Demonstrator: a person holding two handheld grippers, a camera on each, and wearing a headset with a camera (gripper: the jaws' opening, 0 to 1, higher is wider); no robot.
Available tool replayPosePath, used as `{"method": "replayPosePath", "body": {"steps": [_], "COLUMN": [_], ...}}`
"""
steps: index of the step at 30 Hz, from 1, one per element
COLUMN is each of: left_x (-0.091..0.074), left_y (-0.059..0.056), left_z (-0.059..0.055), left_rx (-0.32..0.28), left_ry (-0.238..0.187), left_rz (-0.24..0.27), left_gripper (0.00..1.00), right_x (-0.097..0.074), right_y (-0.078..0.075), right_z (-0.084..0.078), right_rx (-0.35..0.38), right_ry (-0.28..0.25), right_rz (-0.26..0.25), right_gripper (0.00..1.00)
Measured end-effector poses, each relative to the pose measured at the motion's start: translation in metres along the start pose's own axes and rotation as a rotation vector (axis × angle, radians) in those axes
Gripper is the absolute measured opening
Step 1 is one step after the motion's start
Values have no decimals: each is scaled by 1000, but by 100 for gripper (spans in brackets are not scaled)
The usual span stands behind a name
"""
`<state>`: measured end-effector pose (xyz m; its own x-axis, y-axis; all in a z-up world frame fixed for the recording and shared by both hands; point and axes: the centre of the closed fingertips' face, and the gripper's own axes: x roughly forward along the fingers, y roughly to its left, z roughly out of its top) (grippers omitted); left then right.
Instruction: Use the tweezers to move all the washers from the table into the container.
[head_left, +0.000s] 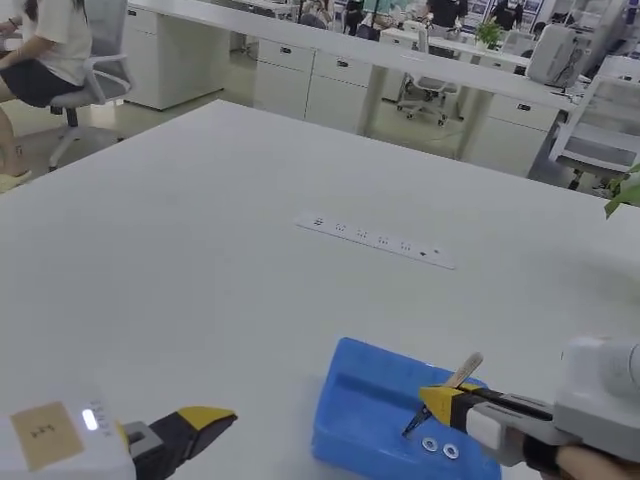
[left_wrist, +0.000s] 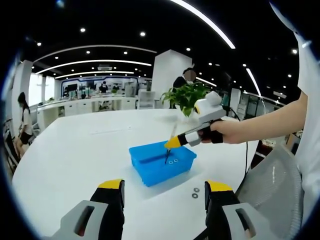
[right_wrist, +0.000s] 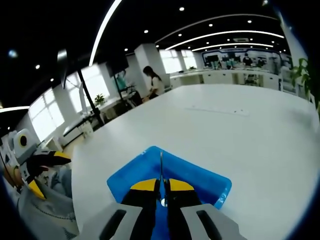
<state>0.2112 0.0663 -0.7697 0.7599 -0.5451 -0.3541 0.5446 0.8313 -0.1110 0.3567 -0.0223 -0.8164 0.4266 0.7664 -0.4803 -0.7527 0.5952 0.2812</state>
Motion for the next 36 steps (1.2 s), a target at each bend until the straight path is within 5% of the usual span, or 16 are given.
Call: {"method": "replayPosePath", "body": {"steps": [15,36], "left_x": [-1,0], "left_y": [1,0], "left_z": [1,0], "left_rx": [-6,-1], "left_ry": [-6,2], "left_rz": [3,-1], "left_gripper": [65,65], "right_x": [3,-41], "right_y": [-2,33], "right_z": [-6,22], "right_rx": [-57,-47], "right_ry": [34,-95], "right_rz": [-13,35], "right_gripper": [4,4]}}
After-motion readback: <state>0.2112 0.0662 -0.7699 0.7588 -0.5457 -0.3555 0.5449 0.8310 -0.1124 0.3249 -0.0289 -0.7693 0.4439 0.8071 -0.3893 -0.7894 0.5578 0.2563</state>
